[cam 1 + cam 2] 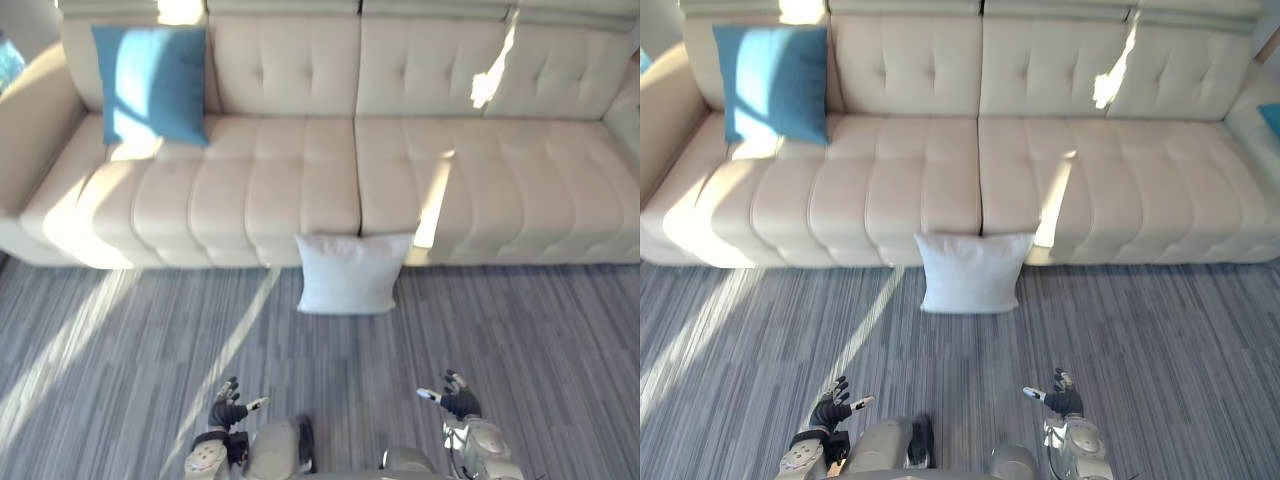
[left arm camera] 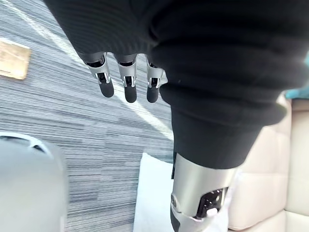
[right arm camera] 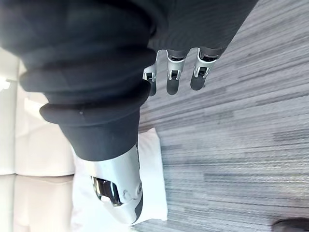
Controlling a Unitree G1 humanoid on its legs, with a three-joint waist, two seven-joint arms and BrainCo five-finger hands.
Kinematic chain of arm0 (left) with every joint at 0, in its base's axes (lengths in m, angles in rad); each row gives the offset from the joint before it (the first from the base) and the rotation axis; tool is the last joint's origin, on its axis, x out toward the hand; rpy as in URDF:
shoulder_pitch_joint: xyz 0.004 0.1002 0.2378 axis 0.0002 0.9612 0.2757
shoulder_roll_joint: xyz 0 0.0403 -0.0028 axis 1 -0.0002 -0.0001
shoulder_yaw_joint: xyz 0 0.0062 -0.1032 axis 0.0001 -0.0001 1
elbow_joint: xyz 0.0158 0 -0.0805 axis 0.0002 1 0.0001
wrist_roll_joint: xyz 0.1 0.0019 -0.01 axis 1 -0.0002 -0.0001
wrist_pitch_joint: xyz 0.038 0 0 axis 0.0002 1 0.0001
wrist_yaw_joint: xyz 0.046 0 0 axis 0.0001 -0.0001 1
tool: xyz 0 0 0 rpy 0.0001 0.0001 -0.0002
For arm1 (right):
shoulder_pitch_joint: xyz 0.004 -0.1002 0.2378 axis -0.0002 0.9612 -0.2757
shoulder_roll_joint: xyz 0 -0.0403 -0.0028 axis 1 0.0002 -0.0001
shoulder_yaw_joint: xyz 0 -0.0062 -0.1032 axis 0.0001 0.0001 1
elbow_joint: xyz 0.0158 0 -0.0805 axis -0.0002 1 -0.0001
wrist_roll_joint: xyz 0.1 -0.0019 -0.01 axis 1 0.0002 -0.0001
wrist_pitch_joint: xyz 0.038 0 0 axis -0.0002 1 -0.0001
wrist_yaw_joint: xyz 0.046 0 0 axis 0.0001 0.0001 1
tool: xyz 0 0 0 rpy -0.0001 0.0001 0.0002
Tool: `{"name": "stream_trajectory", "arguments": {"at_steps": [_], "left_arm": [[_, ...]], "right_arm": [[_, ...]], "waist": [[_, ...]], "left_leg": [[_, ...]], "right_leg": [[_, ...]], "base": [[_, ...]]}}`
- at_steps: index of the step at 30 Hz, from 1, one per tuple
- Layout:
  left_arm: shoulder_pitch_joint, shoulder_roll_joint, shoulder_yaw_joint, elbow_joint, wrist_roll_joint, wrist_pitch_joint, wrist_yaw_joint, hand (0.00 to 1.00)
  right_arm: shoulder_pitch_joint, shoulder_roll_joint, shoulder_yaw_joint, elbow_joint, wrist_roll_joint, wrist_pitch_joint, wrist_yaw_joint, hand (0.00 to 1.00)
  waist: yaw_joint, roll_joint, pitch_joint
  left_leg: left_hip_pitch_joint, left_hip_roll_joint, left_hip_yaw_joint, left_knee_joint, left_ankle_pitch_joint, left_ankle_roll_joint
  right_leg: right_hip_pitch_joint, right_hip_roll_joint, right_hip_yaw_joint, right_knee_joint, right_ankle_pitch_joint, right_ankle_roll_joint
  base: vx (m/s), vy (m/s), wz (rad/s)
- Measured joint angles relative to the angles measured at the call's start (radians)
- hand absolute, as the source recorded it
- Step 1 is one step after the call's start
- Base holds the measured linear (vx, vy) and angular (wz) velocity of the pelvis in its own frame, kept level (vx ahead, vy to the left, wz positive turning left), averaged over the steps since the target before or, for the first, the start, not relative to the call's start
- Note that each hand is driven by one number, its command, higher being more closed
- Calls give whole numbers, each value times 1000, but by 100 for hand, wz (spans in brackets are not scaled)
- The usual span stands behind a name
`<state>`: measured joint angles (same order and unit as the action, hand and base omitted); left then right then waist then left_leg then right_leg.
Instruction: Pick up cushions and gather them together orderly.
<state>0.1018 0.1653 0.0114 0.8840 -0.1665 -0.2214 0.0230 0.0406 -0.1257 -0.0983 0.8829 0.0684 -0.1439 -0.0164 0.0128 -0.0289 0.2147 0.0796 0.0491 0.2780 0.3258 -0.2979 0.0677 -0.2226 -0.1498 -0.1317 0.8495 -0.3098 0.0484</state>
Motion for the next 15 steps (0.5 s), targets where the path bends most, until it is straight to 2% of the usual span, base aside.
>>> {"name": "stream_trajectory", "arguments": {"at_steps": [1, 2, 3, 4, 5, 6, 7, 8, 9, 11, 12, 13, 15], "left_arm": [[-2, 5, 0, 1, 0, 0, 0, 0], [-11, 11, 0, 8, 0, 0, 0, 0], [-12, 20, 0, 12, 0, 0, 0, 0], [-7, 25, 1, 12, 0, 0, 0, 0], [-5, 10, 1, 36, 0, 2, -1, 0], [5, -10, 3, 51, 2, 5, -3, 0], [11, -16, 6, 50, 2, 5, -3, 0], [6, -42, 35, 48, 3, 6, -2, 0], [-8, -66, 46, 44, 3, 7, -1, 0], [-1, -77, 49, 27, 2, 7, -2, 0], [0, -85, 49, 26, 2, 7, -3, 0], [2, -95, 48, 10, 2, 7, -3, 0], [4, -100, 48, 7, 2, 7, -3, 0]], "right_arm": [[-6, -1, -1, 1, 0, 0, 0, 0], [-7, -4, -2, 3, 0, -1, 0, 0], [4, -10, -2, 10, 0, 0, 0, 0], [19, -11, -2, 13, 0, -1, 0, 0], [39, -27, -5, 32, 0, 0, 0, 0], [40, -38, -10, 43, 0, 8, 0, 0], [44, -38, -13, 36, 0, 8, 0, 0], [49, -41, -16, 24, 0, 9, 0, 0], [63, -40, -17, -1, 1, 14, -2, 0], [78, -22, -19, -7, 1, 16, -2, 0], [78, -12, -22, -10, 2, 16, -3, 0], [75, -2, -26, -41, 6, 14, -4, 0], [63, 2, -30, -56, 12, 9, -5, 0]], "waist": [[-3, 2, 0], [-6, 1, 0], [-11, -10, -5], [-14, -22, -10], [-25, -23, -22], [-21, 13, -37], [-25, 16, -40], [-29, 34, -30], [-26, 57, -16], [-12, 58, -15], [0, 51, -15], [5, 39, -14], [8, 36, -15]], "left_leg": [[16, 4, 1, -11, 0, 0], [42, 13, 0, -23, -1, -5], [74, 12, -7, -42, -5, -48], [86, 1, -10, -47, -13, -76], [123, 5, -55, -41, -40, -120], [121, 40, -76, -13, -28, -143], [104, 43, -90, 32, -17, -159], [36, 76, -113, 200, 2, -175], [-71, 134, -147, 438, 31, -190], [-143, 183, -139, 585, 23, -181], [-165, 190, -127, 586, 15, -167], [-207, 190, -106, 507, 2, -145], [-234, 178, -102, 378, 0, -141]], "right_leg": [[-30, 15, -14, -68, 1, -3], [-79, 46, -27, -215, 22, -12], [-89, 82, -26, -402, 127, -29], [-88, 91, -16, -490, 223, -41], [-87, 106, 7, -469, 329, -79], [-81, 124, -1, -448, 301, -90], [-65, 125, -4, -457, 270, -89], [-31, 137, -19, -475, 246, -93], [31, 158, -41, -522, 237, -100], [107, 176, -57, -564, 230, -111], [145, 176, -55, -587, 228, -114], [188, 172, -42, -630, 228, -114], [201, 163, -27, -647, 224, -105]], "base": [[443, -54, 5], [460, -84, 17], [468, -94, 27], [585, -134, 45], [574, -121, 27], [571, -139, 25], [450, -143, 8], [418, -176, 36], [389, -164, 31], [281, -92, 13], [316, -67, -9], [291, -49, -12], [220, 50, -24]]}}
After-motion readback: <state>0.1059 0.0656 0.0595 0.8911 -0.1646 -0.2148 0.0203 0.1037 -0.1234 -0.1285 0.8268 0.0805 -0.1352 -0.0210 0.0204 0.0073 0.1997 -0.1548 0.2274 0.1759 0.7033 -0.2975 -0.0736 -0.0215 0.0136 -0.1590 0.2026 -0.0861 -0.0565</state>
